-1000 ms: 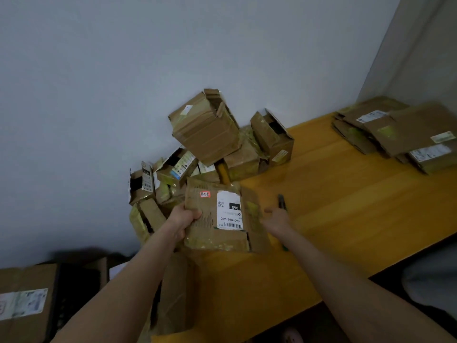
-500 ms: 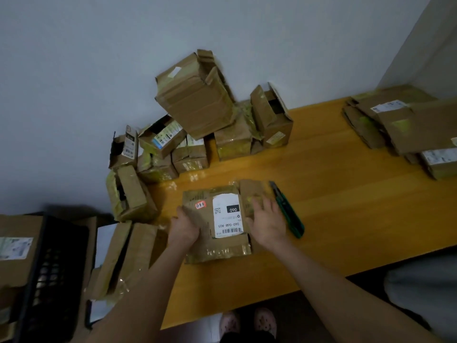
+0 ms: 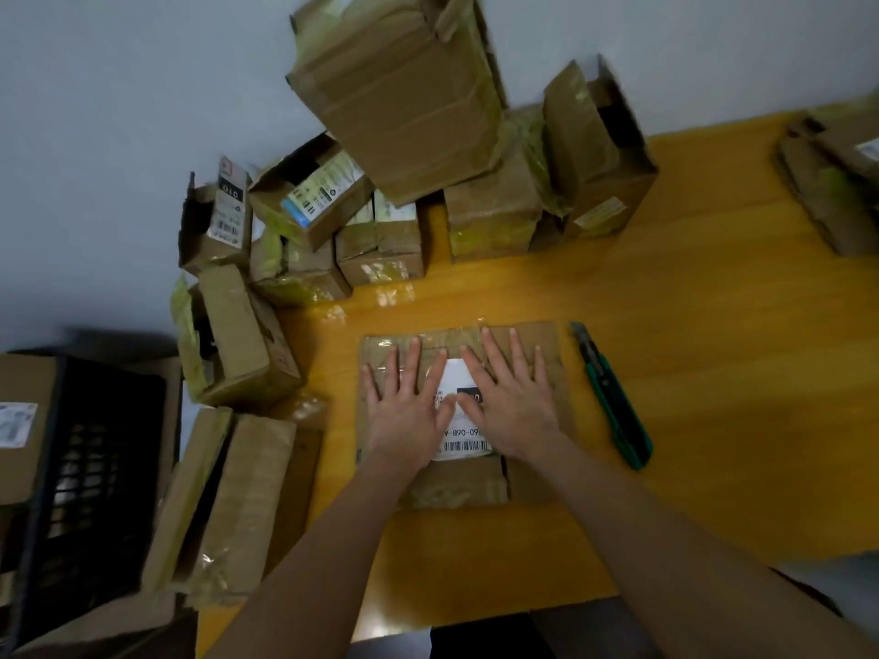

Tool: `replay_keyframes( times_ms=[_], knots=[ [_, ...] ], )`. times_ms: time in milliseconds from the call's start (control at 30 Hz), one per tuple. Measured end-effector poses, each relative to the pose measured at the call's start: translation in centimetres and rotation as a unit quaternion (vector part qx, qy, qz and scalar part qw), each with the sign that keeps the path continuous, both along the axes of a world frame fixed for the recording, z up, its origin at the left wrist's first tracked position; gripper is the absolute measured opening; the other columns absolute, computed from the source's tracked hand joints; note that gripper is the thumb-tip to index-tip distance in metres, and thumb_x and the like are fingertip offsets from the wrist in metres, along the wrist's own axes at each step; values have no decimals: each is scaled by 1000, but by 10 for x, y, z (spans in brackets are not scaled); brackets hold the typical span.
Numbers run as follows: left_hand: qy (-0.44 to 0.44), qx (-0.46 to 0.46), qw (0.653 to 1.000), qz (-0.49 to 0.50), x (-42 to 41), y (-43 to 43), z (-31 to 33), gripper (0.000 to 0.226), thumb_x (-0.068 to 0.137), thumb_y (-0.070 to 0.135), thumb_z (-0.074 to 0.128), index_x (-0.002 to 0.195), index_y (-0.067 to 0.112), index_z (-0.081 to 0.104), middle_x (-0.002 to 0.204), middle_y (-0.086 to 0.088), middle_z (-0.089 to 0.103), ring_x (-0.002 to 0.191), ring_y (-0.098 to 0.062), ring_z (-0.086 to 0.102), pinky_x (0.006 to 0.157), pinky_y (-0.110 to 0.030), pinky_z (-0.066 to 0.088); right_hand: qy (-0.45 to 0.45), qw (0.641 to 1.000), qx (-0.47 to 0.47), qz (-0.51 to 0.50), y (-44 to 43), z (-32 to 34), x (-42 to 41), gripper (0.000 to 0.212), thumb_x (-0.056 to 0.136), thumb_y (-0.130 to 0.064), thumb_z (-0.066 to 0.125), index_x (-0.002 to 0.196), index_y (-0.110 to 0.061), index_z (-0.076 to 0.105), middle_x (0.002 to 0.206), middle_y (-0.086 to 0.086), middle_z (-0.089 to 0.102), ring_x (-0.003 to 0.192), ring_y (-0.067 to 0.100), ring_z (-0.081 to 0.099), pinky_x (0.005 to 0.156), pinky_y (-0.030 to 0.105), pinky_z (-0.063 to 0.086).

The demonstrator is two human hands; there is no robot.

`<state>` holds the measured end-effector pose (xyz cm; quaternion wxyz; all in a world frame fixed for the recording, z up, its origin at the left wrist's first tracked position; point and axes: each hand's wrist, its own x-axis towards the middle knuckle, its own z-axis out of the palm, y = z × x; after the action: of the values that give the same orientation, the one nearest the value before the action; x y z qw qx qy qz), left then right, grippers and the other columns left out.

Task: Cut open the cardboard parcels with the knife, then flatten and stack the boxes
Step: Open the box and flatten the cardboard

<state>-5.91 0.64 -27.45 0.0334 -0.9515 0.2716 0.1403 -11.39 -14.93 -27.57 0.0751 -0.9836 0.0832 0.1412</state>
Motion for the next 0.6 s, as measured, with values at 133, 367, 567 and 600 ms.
replay_keyframes(
  times_ms=[133, 367, 567, 600],
  knots=[
    [-3, -8, 1000, -6, -2, 1, -1, 68, 86, 62, -10, 148, 36, -18, 159, -2, -21, 148, -30, -15, 114, -59, -11, -23, 1000, -1, -6, 1, -6, -1, 75, 87, -66, 6, 153, -30, 6, 159, 0, -9, 147, 31, -11, 115, 55, -6],
    [-36, -55, 998, -6, -1, 3, -10, 67, 94, 62, 8, 152, 31, 17, 161, -7, 11, 148, -33, 12, 114, -61, 6, -28, 999, -30, -4, 1, -13, 1, 71, 91, -65, 16, 152, -28, 18, 161, 4, 9, 147, 35, 6, 113, 55, -2],
    [-33, -33, 998, -33, -4, 11, -8, 69, 92, 61, 3, 152, 28, -1, 162, -8, 0, 149, -31, 1, 117, -59, 2, -21, 999, -35, -11, 2, -8, 2, 73, 88, -64, 2, 153, -31, 7, 162, 3, -3, 148, 34, -5, 115, 56, -1],
    [-33, -34, 998, -37, -10, 17, -9, 70, 93, 61, 4, 153, 27, 0, 162, -9, 1, 149, -30, 1, 117, -59, 3, -13, 999, -36, -11, 2, -6, 3, 73, 88, -63, -3, 153, -32, 0, 161, 2, -10, 147, 33, -11, 115, 56, -3]
  ],
)
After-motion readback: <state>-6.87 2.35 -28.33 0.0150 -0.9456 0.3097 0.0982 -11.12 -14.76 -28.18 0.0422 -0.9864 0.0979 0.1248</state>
